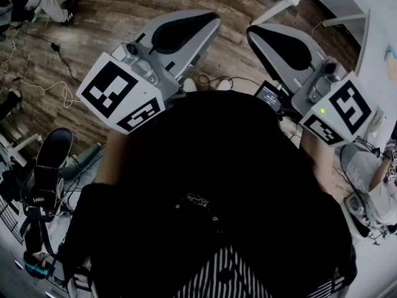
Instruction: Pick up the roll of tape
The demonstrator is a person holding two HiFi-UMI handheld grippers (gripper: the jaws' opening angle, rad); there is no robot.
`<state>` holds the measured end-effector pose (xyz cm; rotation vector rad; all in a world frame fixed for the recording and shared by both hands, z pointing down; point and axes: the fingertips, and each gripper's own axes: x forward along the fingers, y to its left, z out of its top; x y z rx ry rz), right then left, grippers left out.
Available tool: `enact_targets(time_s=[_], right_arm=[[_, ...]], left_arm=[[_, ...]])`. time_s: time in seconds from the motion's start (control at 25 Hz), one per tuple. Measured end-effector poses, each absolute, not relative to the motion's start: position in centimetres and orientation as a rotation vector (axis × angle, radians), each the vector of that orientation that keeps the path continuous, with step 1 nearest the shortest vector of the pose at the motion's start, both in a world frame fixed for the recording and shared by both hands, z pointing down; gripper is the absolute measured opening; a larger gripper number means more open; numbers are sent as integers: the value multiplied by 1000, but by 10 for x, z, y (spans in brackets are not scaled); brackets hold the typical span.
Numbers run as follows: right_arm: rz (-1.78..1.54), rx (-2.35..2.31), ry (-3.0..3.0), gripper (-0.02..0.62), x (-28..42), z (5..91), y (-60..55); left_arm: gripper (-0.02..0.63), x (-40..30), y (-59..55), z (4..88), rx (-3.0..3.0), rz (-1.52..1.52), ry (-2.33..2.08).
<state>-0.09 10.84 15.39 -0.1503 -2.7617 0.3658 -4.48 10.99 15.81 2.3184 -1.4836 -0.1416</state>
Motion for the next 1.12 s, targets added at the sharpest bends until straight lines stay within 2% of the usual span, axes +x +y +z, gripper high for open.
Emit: enact_targets(time_s=[0.28, 0.48, 0.68, 1.12], right_arm=[[364, -187, -2772, 3, -13, 155, 91], [217, -254, -2741, 3, -10, 166, 80], [284, -310, -2739, 5, -14, 168, 67], [476, -322, -2744, 3, 5, 189, 25]], left_arm=[[6, -57, 98, 164, 2307, -98, -1547], [6, -73, 96, 178, 2215, -121, -1583], [6, -90, 86, 177, 2113, -243, -1616], [6, -54, 48, 183, 2125, -80, -1633]])
